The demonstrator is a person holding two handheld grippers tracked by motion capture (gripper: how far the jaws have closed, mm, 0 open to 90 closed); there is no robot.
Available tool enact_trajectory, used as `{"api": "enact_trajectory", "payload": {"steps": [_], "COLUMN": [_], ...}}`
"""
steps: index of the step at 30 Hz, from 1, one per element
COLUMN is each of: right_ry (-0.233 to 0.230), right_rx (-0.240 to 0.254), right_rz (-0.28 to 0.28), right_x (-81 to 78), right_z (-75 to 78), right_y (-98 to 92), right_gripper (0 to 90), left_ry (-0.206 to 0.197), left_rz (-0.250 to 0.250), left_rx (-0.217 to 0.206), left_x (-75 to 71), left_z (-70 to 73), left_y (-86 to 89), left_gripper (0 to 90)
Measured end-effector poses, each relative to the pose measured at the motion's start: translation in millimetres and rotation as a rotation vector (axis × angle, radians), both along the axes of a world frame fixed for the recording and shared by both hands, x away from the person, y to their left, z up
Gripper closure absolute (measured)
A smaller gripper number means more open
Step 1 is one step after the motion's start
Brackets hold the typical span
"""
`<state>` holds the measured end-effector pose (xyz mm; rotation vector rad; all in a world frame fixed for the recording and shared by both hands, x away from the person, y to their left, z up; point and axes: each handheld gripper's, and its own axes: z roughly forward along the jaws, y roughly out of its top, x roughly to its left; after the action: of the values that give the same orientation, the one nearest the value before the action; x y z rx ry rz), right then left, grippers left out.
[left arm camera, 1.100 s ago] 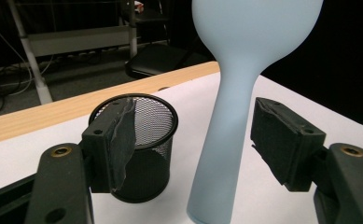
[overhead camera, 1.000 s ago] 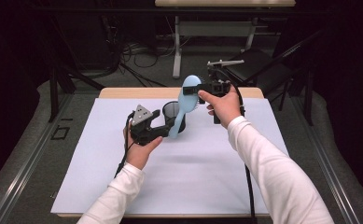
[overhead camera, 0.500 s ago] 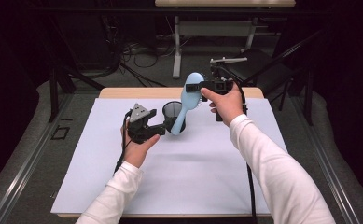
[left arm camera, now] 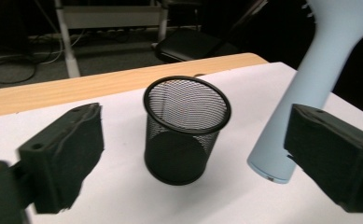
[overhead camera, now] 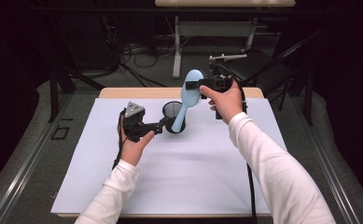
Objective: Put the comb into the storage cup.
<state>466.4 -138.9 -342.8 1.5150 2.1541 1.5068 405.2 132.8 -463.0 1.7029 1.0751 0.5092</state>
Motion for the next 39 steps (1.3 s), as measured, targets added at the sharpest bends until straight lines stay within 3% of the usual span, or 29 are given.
{"api": "enact_trajectory", "payload": {"steps": [6,13,22,27,39], "right_ry": [-0.006,-0.023,-0.041,-0.056,-0.083], "right_rx": [-0.003,-0.012,-0.038,-0.052,-0.088], "right_rz": [-0.002,-0.011,-0.023,-0.03,-0.054], "right_x": [0.3,0.9,3.3,5.7,12.8], "right_z": [3.9,9.7,14.7,18.3,22.1], "right_y": [1.4,0.8,2.7,4.0,10.7], "right_gripper": [48.2,48.2,48.2,48.2,48.3], "left_ry": [0.014,0.03,0.041,0.061,0.069], "left_rz": [0.01,0.05,0.027,0.038,0.024], "left_rx": [0.029,0.006,-0.006,0.041,0.014], "left_x": [2.1,4.2,4.7,4.9,4.7], "left_z": [-2.4,-3.2,-2.3,-2.1,-0.5], "left_y": [1.0,4.4,7.3,7.6,11.2], "left_gripper": [0.5,0.5,0.5,0.5,0.5]}}
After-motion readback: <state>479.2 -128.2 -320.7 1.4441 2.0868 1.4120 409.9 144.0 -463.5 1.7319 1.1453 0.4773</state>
